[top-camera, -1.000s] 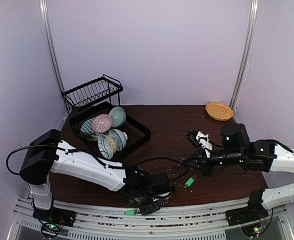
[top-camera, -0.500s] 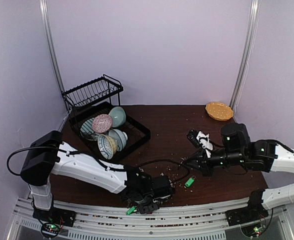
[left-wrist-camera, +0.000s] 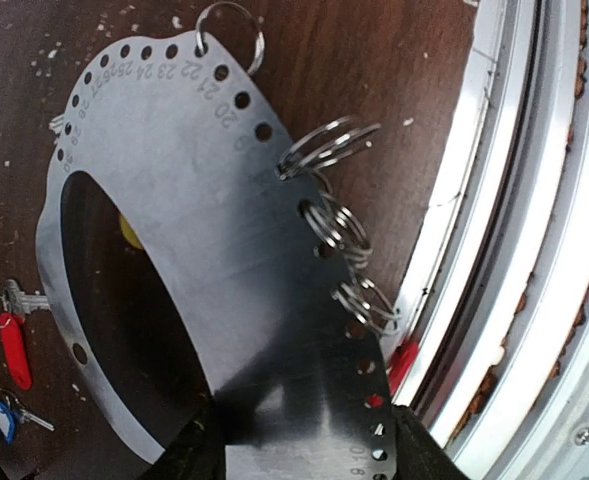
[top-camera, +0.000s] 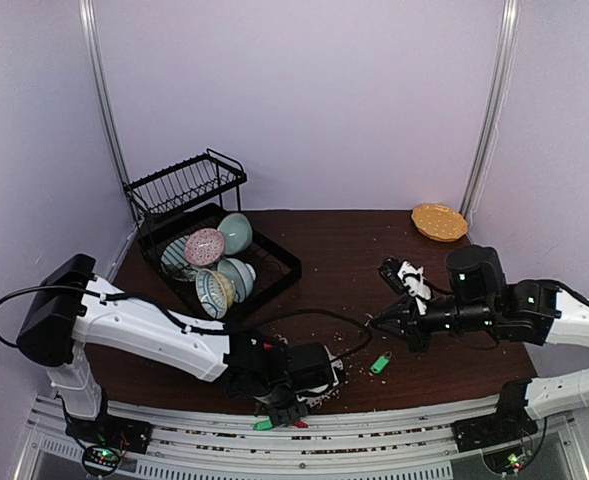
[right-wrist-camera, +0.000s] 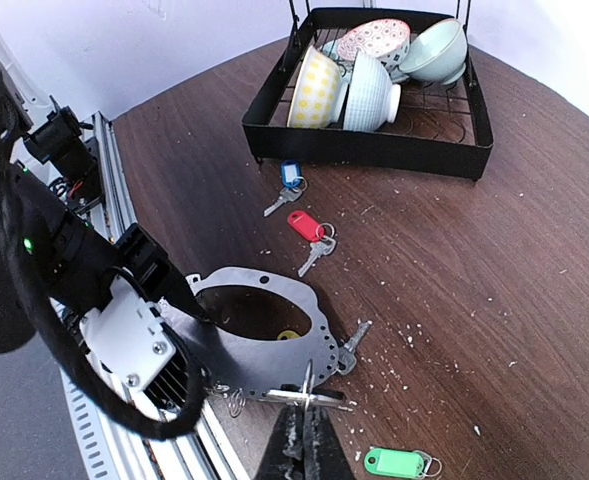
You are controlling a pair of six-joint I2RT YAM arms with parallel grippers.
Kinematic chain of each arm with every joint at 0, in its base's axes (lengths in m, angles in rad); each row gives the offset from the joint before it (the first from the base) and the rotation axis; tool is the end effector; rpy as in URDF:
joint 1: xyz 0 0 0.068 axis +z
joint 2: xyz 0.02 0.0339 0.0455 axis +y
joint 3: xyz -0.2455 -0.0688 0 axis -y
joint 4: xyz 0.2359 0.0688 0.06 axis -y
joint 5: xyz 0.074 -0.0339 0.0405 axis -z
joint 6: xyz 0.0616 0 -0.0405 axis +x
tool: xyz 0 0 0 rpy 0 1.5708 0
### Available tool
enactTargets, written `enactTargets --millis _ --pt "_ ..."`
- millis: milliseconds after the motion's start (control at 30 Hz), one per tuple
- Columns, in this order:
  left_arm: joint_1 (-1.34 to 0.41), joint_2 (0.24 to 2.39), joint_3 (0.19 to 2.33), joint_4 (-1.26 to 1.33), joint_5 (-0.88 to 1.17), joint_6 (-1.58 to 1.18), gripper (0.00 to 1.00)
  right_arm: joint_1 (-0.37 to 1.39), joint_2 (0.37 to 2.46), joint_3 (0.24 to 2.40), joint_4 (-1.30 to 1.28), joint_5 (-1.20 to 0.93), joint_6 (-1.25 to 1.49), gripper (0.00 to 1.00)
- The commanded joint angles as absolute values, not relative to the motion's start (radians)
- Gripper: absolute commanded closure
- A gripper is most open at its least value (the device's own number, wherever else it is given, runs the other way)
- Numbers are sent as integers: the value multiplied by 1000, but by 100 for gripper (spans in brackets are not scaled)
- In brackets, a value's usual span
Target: Put the keys on the keyring
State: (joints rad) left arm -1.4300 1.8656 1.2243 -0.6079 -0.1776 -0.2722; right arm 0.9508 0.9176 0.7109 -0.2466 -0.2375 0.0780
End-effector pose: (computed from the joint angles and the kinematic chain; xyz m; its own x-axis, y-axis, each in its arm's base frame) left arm 0.0611 -0.3537 0.1276 -0.3881 0.8528 -0.3495 0.8953 0.4388 0.0765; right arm 0.1244 0.1992 0.2601 -0.3249 -0.3248 -0.8882 -0.8913 0.4192 0.1728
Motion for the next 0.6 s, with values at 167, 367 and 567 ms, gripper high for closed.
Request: enactTargets --millis 167,367,567 --pt "-1392 1717 1259 -707 -382 -307 71 947 871 734 -255 -191 77 100" --pt "-1320 1623 1310 -868 -545 -398 74 946 880 733 -247 -190 76 100" --pt "-1181 1579 1315 -1040 -596 -490 74 945 888 730 -240 -192 72 100"
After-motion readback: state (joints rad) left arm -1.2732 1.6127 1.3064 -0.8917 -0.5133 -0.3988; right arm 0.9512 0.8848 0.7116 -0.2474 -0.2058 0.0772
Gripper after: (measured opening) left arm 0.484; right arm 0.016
